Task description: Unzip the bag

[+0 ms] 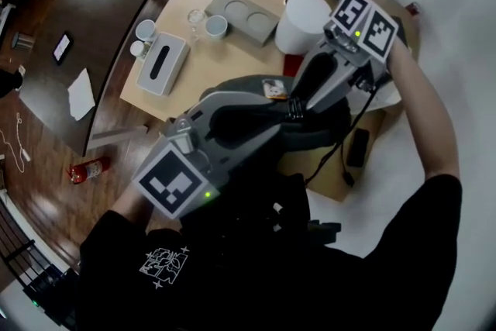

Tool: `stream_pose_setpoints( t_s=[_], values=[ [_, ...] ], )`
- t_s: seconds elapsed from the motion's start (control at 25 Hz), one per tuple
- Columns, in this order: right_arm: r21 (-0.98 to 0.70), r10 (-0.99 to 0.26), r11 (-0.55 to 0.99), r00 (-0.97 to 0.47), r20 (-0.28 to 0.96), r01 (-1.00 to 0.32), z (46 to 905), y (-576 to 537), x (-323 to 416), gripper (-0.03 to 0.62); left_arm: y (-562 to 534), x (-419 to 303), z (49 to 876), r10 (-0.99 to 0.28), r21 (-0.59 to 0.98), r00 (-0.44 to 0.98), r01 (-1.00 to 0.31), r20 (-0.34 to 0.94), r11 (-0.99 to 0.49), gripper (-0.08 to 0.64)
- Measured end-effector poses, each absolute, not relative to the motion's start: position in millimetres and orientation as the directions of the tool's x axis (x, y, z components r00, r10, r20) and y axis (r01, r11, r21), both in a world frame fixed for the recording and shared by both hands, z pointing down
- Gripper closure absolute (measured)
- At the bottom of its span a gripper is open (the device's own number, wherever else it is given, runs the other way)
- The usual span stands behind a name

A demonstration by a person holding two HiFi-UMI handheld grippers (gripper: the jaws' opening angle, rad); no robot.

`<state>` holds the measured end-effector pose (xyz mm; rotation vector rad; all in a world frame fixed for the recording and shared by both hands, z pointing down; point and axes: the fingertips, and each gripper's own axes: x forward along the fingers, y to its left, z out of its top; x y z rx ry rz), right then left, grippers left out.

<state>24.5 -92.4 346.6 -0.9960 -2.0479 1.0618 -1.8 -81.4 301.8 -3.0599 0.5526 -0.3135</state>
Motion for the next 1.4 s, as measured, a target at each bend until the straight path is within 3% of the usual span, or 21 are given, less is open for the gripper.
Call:
stream_pose_setpoints(
  t_s=[0.68,1.04,1.12,1.2,1.4],
  values=[
    [-0.843,0.813,0.418,-0.552,0.183,0.338,329,-91,30,0.428,-84,-4,304,-0.351,-0.052,0.917,-0.347,0.188,-0.936,0.479],
    [-0.872,0.809,0.434,-0.523,0.267,0.226,334,-85,25,0.448,-83,-4,306,-0.354,-0.053,0.912,-0.351,0.206,-0.935,0.479],
    [-0.875,0.800,0.451,-0.515,0.308,0.177,338,-86,22,0.468,-83,-4,306,-0.358,-0.058,0.912,-0.353,0.203,-0.934,0.479],
    [-0.865,0.784,0.481,-0.514,0.349,0.146,340,-87,21,0.543,-84,-4,305,-0.362,-0.060,0.911,-0.357,0.197,-0.932,0.479],
    [-0.829,0.734,0.542,-0.557,0.389,0.136,331,-79,24,0.568,-83,-3,307,-0.357,-0.067,0.914,-0.351,0.191,-0.934,0.479]
  ],
)
